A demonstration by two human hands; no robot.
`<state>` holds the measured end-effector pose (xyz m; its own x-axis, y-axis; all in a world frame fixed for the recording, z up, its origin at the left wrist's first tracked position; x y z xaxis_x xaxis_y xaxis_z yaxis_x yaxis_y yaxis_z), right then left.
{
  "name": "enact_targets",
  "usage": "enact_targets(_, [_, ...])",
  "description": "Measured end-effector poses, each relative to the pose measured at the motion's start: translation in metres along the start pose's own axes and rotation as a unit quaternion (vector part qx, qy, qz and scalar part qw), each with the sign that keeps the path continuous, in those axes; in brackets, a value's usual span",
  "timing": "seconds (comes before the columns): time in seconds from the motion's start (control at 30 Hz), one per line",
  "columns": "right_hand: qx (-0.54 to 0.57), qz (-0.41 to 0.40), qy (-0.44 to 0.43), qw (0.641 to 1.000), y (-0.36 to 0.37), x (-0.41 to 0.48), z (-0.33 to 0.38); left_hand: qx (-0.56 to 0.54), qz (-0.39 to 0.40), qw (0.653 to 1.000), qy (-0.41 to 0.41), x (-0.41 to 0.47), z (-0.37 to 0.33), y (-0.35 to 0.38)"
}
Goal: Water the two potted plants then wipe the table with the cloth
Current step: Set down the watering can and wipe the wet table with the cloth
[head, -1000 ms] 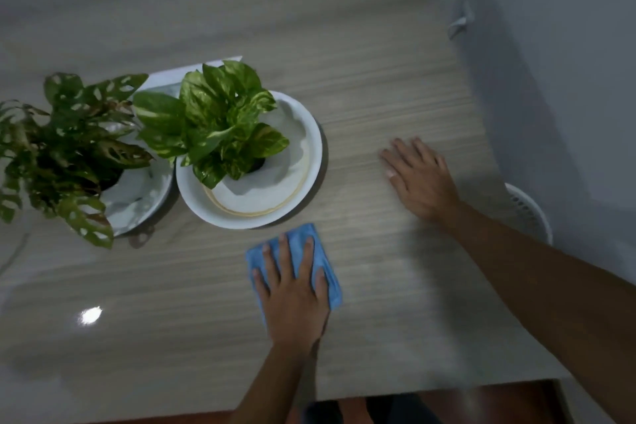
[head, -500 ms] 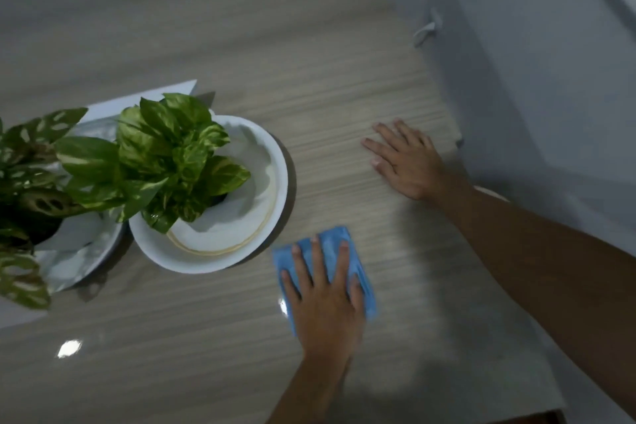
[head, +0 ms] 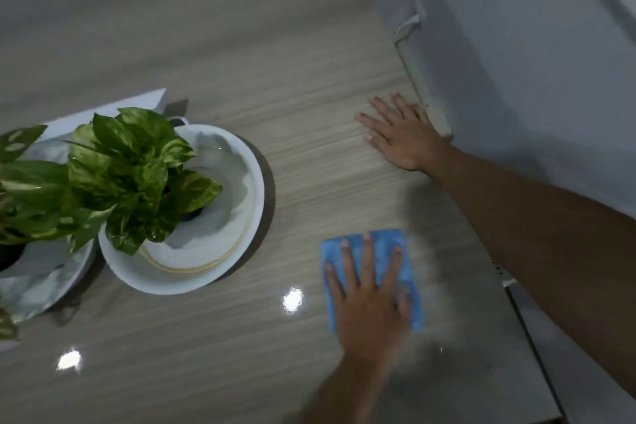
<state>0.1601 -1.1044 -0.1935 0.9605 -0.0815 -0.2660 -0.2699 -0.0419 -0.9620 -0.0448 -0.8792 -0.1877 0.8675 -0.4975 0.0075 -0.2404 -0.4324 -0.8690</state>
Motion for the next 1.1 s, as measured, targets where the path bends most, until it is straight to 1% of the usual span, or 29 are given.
enact_targets(0.07, [0.003,0.005,0.0,1.0,-0.001,-0.001,0.001,-0.047,0.034,0.996,0.07,0.014,-0.035,0.021])
enact_targets(0.13, [0.004,0.005,0.002,1.0,-0.003,0.0,-0.001,-0.043,0.024,0.995,0.091,0.053,-0.03,0.018])
enact_targets(0.17, [0.002,0.005,0.002,1.0,-0.003,0.0,-0.001,-0.022,0.01,0.997,0.079,0.071,-0.015,0.01])
enact_targets(0.23, [-0.002,0.004,0.002,1.0,-0.003,0.0,0.001,0.036,0.01,0.999,0.01,0.083,0.032,-0.011])
enact_targets(0.3, [-0.004,0.005,0.003,1.0,-0.005,-0.002,0.003,0.057,-0.03,0.997,-0.051,0.058,0.073,-0.039])
enact_targets(0.37, [-0.002,0.02,0.007,1.0,-0.006,-0.004,0.005,0.062,-0.046,0.994,-0.081,0.006,0.074,-0.045])
enact_targets(0.4, [-0.003,0.027,0.011,1.0,-0.007,-0.006,0.008,0.056,-0.03,0.995,-0.081,-0.021,0.058,-0.037])
enact_targets(0.43, [-0.005,0.032,0.015,0.999,-0.006,-0.008,0.012,0.035,-0.002,0.997,-0.063,-0.042,0.035,-0.023])
enact_targets(0.5, [-0.002,0.037,0.019,0.999,-0.005,-0.015,0.022,-0.008,0.057,0.998,0.014,-0.063,-0.02,0.005])
enact_targets(0.57, [-0.001,0.03,0.013,0.999,0.001,-0.03,0.028,-0.04,0.088,0.994,0.06,-0.045,-0.045,0.02])
enact_targets(0.6, [-0.004,0.019,0.009,1.0,0.005,-0.04,0.029,-0.042,0.082,0.994,0.066,-0.03,-0.043,0.02])
enact_targets(0.63, [-0.009,0.002,0.005,1.0,0.008,-0.051,0.029,-0.034,0.067,0.995,0.059,-0.018,-0.032,0.016])
enact_targets(0.7, [-0.012,-0.027,0.0,1.0,0.015,-0.075,0.025,0.013,0.04,0.999,0.018,-0.009,0.002,0.0])
enact_targets(0.77, [-0.011,-0.04,-0.009,0.999,0.021,-0.097,0.023,0.044,0.016,0.999,-0.027,-0.028,0.031,-0.017])
enact_targets(0.8, [-0.012,-0.042,-0.014,0.999,0.024,-0.105,0.024,0.046,0.011,0.998,-0.043,-0.047,0.035,-0.02])
enact_targets(0.83, [-0.013,-0.043,-0.014,0.999,0.026,-0.112,0.024,0.04,0.022,0.998,-0.049,-0.068,0.027,-0.017])
enact_targets(0.87, [-0.014,-0.045,-0.013,0.999,0.028,-0.117,0.025,0.025,0.044,0.998,-0.04,-0.085,0.01,-0.009])
enact_targets(0.9, [-0.012,-0.044,-0.013,0.999,0.028,-0.119,0.026,0.005,0.071,0.997,-0.011,-0.099,-0.012,0.003])
enact_targets(0.97, [-0.009,-0.025,-0.013,1.0,0.029,-0.12,0.027,-0.037,0.119,0.989,0.075,-0.107,-0.061,0.026])
enact_targets(1.0, [-0.01,-0.015,-0.014,1.0,0.03,-0.122,0.026,-0.052,0.141,0.983,0.101,-0.097,-0.077,0.034])
enact_targets(1.03, [-0.012,-0.012,-0.015,1.0,0.031,-0.124,0.025,-0.053,0.146,0.981,0.118,-0.082,-0.084,0.038])
enact_targets(1.1, [-0.014,-0.017,-0.015,1.0,0.032,-0.133,0.022,-0.014,0.107,0.987,0.116,-0.057,-0.065,0.033])
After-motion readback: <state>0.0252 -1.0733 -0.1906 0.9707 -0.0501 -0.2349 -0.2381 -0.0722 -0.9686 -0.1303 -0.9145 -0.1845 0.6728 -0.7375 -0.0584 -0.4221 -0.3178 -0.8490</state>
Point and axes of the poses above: each hand's wrist, its own x-axis towards the middle knuckle, its own y-axis out of the palm, z = x × y, the point moved 5 cm from there along x, towards the middle knuckle, and after that the axes turned 15 degrees about -x, right-handed, at the moved point
